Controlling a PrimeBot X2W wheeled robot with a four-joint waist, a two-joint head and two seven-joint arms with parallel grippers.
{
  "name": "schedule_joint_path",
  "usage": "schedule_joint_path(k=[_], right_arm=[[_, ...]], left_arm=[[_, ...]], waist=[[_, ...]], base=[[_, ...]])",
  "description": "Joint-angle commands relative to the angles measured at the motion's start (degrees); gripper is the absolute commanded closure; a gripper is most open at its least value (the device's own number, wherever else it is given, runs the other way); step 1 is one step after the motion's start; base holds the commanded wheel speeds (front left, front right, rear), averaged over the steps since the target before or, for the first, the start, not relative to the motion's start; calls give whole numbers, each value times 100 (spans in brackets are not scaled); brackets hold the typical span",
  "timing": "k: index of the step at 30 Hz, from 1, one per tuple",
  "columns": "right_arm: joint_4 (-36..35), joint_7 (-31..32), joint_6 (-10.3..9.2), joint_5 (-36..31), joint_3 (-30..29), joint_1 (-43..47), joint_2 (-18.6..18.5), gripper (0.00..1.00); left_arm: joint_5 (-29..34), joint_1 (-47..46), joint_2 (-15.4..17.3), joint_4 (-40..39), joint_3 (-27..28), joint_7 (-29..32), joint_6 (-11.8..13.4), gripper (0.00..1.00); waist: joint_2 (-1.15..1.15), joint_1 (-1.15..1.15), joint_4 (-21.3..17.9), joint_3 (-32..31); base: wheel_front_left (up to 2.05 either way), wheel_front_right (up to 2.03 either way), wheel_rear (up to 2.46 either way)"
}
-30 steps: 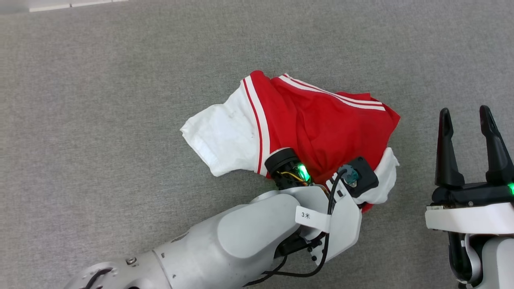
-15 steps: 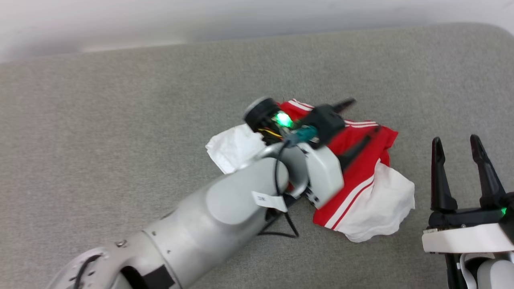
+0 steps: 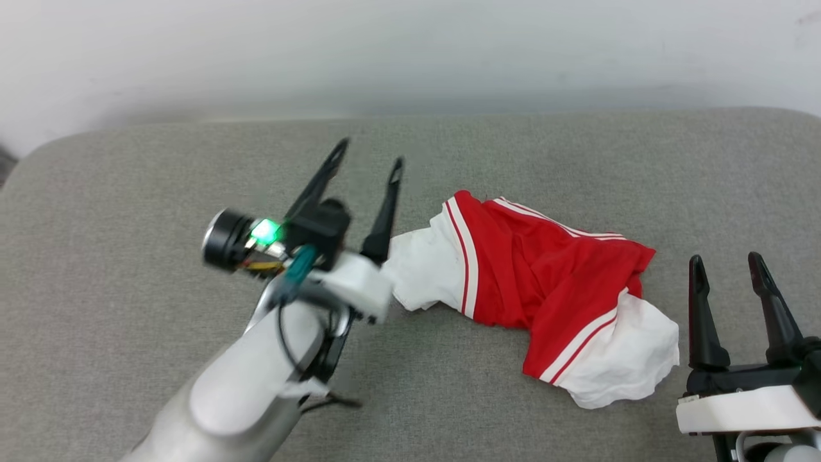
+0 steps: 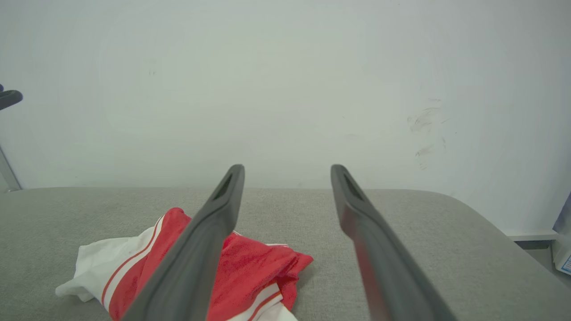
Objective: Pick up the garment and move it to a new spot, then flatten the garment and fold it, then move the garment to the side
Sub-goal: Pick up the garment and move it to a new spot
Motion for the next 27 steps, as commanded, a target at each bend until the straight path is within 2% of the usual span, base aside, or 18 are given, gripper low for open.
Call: schedule_joint_path(k=[1,4,5,6,7,11,18,27], right_arm=[[16,-11,-2,16,-1,99,13,0],[32,-11,-2,32,7,140,12,0],[64,-11,-2,50,18,190,13,0],[64,-11,-2,50,18,190,13,0],[89,-11,-2,59,30,207,12,0],[121,-11,-2,68,32,293,13,0],[199,-11,-2,119,54,446,13,0],[303,-11,-2,254,168,654,12,0]], left_arm=[[100,290,54,-174,189,-13,93,0],[236,725,150,-397,510,-13,187,0],[358,1125,199,-592,844,-14,258,0],[358,1125,199,-592,844,-14,258,0],[486,1515,212,-771,1161,-14,302,0],[649,2084,163,-961,1588,-14,296,0],[1029,3081,-113,-1150,2394,-15,22,0],[1467,3715,-629,-1175,3068,-15,-448,0]], waist=[[0,0,57,-77],[0,0,87,-135],[0,0,110,-190],[0,0,110,-190],[0,0,129,-233],[0,0,162,-306],[0,0,225,-442],[0,0,301,-587]], base=[[0,0,0],[0,0,0],[0,0,0],[0,0,0],[0,0,0],[0,0,0],[0,0,0],[0,0,0]])
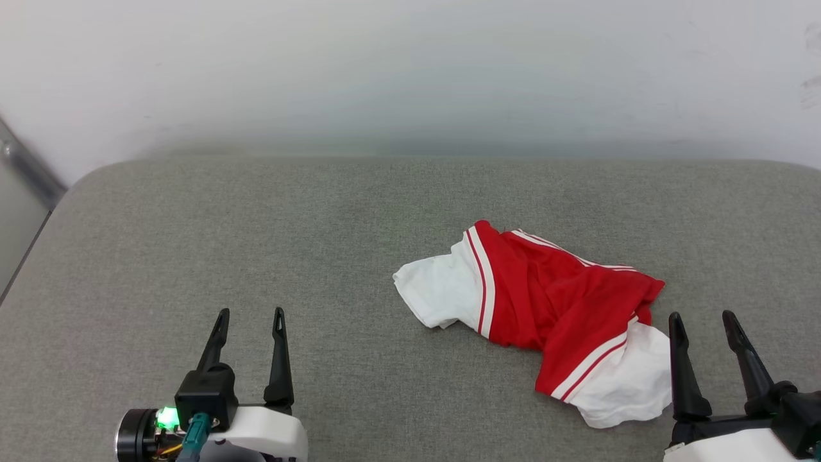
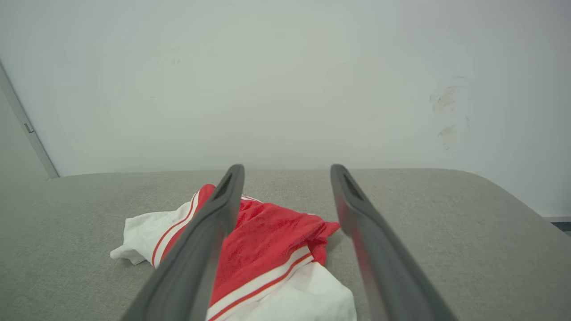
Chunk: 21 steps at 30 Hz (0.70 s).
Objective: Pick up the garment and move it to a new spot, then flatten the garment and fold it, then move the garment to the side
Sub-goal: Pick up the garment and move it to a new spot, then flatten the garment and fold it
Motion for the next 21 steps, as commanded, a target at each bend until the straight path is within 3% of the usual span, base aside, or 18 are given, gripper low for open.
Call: schedule_joint_path(k=[1,10,21], right_arm=[[21,-10,-2,24,15,94,11,0],[67,-11,-2,58,92,206,11,0],[100,-10,-2,36,65,240,12,0]], left_arm=[[94,131,-86,7,94,-15,-76,0],[466,405,-461,3,490,-15,-463,0],[715,393,-674,11,822,-15,-776,0]], waist=[[0,0,15,-24],[0,0,-2,-105],[0,0,-12,-122]], base=[[0,0,0],[0,0,0],[0,0,0]])
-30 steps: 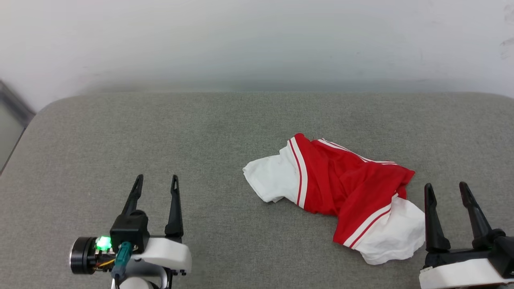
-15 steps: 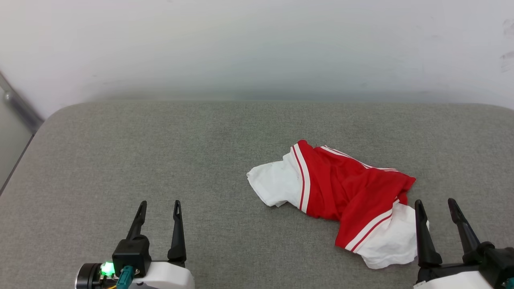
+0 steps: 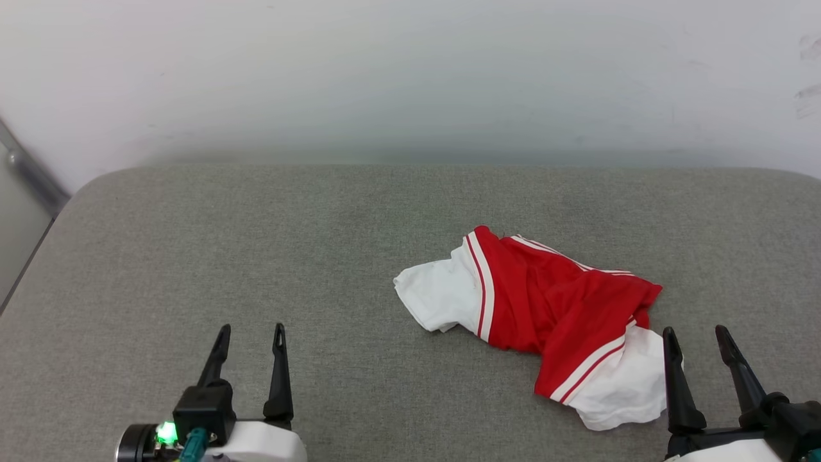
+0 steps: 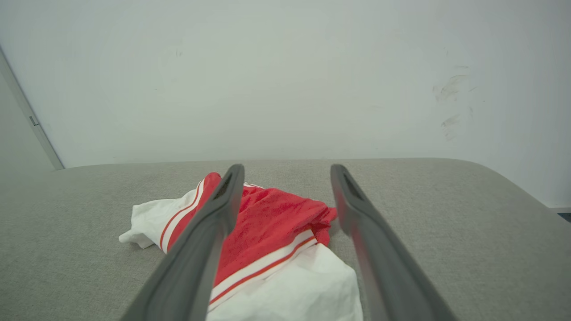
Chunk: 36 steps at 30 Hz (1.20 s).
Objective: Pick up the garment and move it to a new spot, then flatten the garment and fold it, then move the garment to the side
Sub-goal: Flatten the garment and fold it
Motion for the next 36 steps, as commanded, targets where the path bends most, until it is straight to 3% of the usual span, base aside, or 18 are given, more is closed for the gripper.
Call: schedule_joint_path(k=[1,12,20,27,35,36], right_arm=[[-5,-10,-2,6,-11,44,13,0],[-141,-10,-2,-82,29,-202,13,0],[-229,-10,-2,-71,-24,-492,13,0],[-279,-10,-2,-51,-31,-742,13,0],[-342,-10,-2,-27,-16,-1002,12,0],[-342,-10,-2,-27,-16,-1002,12,0]], left_arm=[[40,-117,-7,-23,77,-15,-80,0],[195,-1809,336,88,245,-14,-835,0],[44,-3562,646,1021,-2,357,-1267,0],[-463,-4842,891,1776,-691,1793,-1407,0],[-2228,-5950,1427,1936,-2510,4201,-1408,0],[-2228,-5950,1427,1936,-2510,4201,-1408,0]], waist=[[0,0,3,13],[0,0,-112,361],[0,0,-304,837],[0,0,-473,1213],[0,0,-650,1663],[0,0,-650,1663]], base=[[0,0,0],[0,0,0],[0,0,0],[0,0,0],[0,0,0],[0,0,0]])
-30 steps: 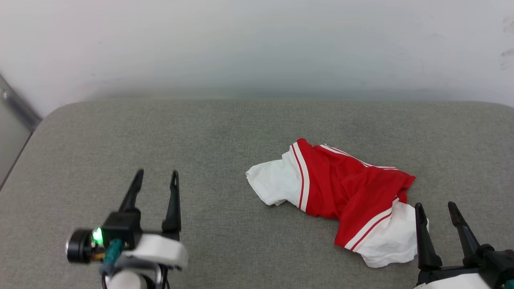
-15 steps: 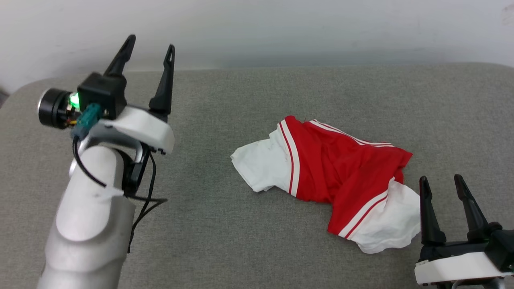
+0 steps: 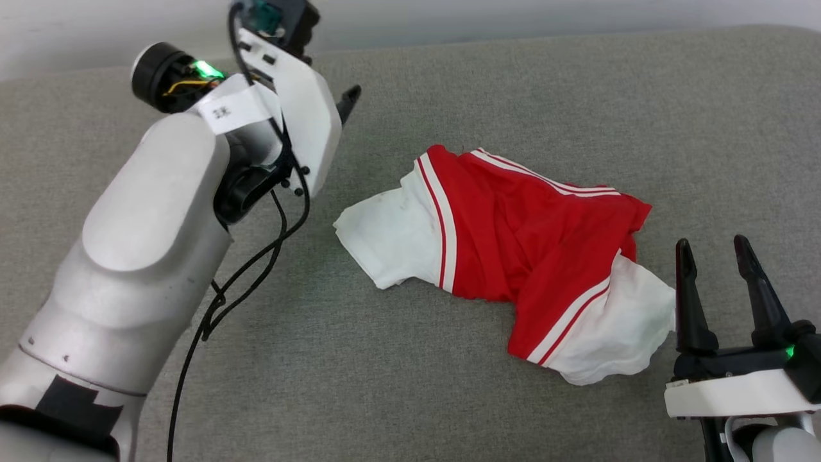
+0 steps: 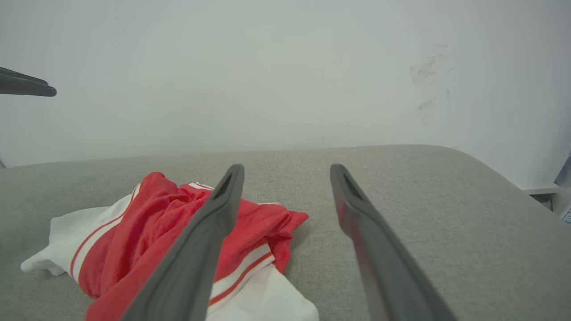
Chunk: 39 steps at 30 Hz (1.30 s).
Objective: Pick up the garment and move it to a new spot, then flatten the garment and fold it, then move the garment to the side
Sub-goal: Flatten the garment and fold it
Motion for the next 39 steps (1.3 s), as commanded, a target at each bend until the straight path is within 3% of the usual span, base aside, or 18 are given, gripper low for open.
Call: schedule_joint_path(k=[1,8,10,21,23,32,39], right_arm=[[-34,-11,-2,18,11,-109,12,0],[-70,-12,-2,82,53,-397,12,0],[-64,-12,-2,94,61,-429,12,0],[-32,-12,-2,110,36,-538,11,0],[-27,-12,-2,81,10,-531,12,0],[-62,-11,-2,-97,-201,-307,12,0],[-21,-11,-2,-101,-155,-99,12,0]], left_arm=[[-226,-172,90,-48,-212,312,2,0],[-1651,-682,689,-170,-1502,2129,1,0],[-1907,-721,778,-142,-1707,2373,1,0],[-2411,-349,966,331,-2793,2748,0,0],[-2525,-290,954,401,-2920,2667,-1,100],[-2837,-490,1233,339,-3034,1863,0,100],[-3055,-264,1755,402,-3066,1676,0,100]], waist=[[0,-1,-86,170],[0,-1,-311,615],[0,-1,-362,686],[0,-1,-473,806],[0,-1,-449,769],[0,-1,-152,283],[0,-1,30,-20]], base=[[0,0,0],[0,0,0],[0,0,0],[0,0,0],[0,0,0],[0,0,0],[0,0,0]])
